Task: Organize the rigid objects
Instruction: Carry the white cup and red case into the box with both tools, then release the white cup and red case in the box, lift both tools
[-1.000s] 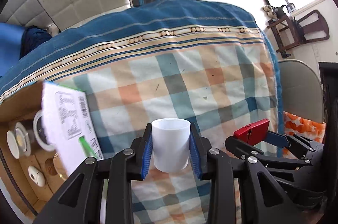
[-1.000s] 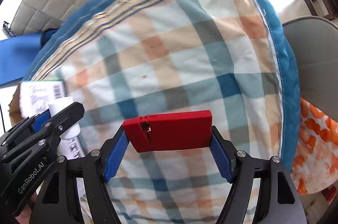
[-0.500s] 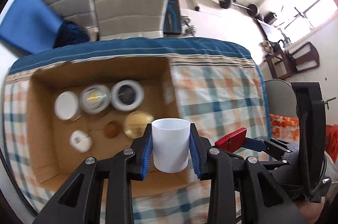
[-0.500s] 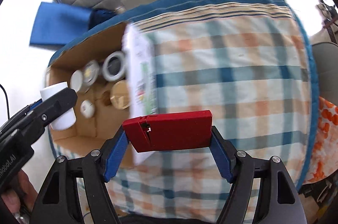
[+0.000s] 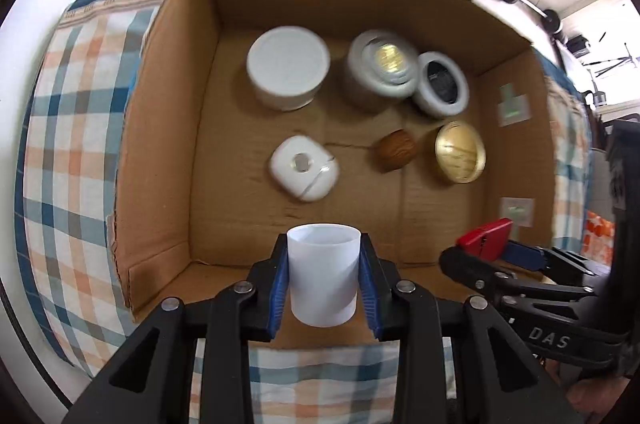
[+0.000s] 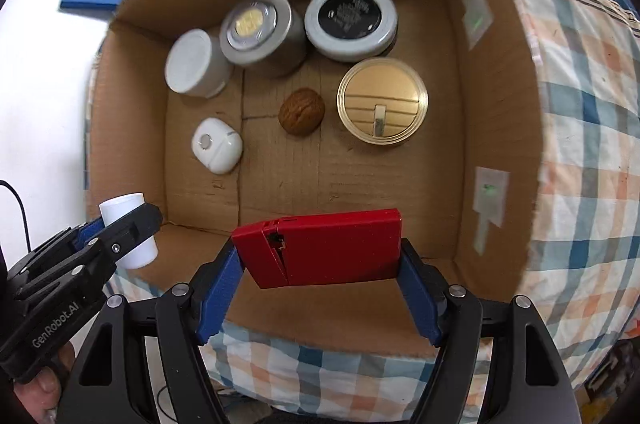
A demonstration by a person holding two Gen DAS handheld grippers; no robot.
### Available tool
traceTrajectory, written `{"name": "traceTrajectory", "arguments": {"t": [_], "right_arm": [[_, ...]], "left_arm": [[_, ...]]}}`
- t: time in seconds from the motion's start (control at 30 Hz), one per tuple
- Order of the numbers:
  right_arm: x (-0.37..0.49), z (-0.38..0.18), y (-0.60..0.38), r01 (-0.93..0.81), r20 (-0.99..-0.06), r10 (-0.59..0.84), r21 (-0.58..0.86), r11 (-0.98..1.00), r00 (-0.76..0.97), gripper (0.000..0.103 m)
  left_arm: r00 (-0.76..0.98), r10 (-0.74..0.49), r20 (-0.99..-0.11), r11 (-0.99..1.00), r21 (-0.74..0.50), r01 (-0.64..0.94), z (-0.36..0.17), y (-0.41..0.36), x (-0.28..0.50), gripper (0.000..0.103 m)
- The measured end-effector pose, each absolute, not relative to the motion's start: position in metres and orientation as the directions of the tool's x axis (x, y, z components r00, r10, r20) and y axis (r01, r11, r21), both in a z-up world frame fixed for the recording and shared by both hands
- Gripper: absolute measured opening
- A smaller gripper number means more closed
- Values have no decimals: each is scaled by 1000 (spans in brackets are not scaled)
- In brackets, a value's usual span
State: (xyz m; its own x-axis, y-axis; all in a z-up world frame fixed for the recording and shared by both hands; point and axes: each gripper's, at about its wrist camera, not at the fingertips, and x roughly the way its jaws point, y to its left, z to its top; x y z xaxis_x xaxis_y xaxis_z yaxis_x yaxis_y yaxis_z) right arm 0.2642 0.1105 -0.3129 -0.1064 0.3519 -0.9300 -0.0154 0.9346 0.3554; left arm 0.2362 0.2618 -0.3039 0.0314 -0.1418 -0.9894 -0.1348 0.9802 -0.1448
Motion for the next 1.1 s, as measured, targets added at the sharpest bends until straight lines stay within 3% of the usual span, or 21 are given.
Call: {"name": "traceTrajectory", "arguments": {"t": [0.33,0.97,1.03,1.1], "right_arm": [[283,-359,127,8,-952,262,264,964,-161,77],[314,-384,117,82,-958,224,212,974,-178,78],[316,-384,119,76,-959,217,207,975,-183,78],[316,-383,120,73,-959,216,206,976,-183,79]], "left_arm": [[-106,-129,-986,983,-113,-142,-379,267,260,29],[-124,-107,-986,986,-89,-145,-389,265,287,30],[-125,-109,-986,983,-88,-158,-389,265,287,33],[-110,-109,-988,981,-89,-171,-386,267,284,45]]}}
